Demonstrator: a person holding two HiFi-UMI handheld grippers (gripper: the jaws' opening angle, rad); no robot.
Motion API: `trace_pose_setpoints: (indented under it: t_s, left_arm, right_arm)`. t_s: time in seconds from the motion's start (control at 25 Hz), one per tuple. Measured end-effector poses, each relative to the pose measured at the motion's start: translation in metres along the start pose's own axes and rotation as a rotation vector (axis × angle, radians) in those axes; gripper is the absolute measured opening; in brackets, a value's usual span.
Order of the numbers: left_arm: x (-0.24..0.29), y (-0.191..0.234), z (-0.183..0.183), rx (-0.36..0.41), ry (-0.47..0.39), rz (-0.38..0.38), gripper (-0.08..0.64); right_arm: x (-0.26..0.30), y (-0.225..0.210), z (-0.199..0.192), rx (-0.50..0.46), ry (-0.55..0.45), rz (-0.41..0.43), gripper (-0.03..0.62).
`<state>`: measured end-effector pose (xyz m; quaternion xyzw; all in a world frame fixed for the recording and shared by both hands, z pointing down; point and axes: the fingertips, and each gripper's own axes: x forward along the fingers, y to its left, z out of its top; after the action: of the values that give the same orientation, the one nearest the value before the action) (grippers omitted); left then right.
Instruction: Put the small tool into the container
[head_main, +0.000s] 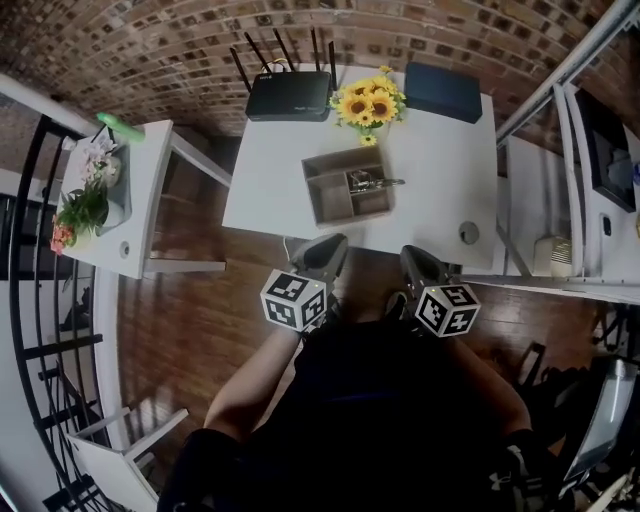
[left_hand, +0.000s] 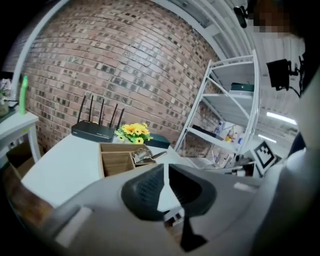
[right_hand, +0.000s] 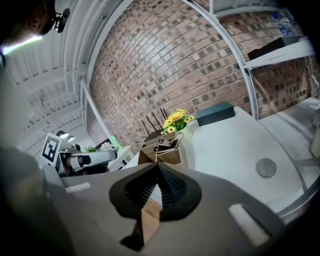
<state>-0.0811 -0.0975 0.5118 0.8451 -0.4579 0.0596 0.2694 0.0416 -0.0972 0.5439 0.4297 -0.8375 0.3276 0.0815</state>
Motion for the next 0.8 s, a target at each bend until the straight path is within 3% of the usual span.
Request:
trace_pose_setpoints:
  t_s: [0.28,0.8]
  left_arm:
    - [-0.016,-0.007,-0.013,-0.071,-0.003,0.031,0.005]
    - [-0.01,-0.018,-0.029,-0.06,0.039,0.03,0.003]
  right_arm:
    - [0.006,0.015,0.009,-0.058,-0.024,0.046,0.011]
    - [0.002,0.03,0.014,-0.174,-0.042,0.102,0.011]
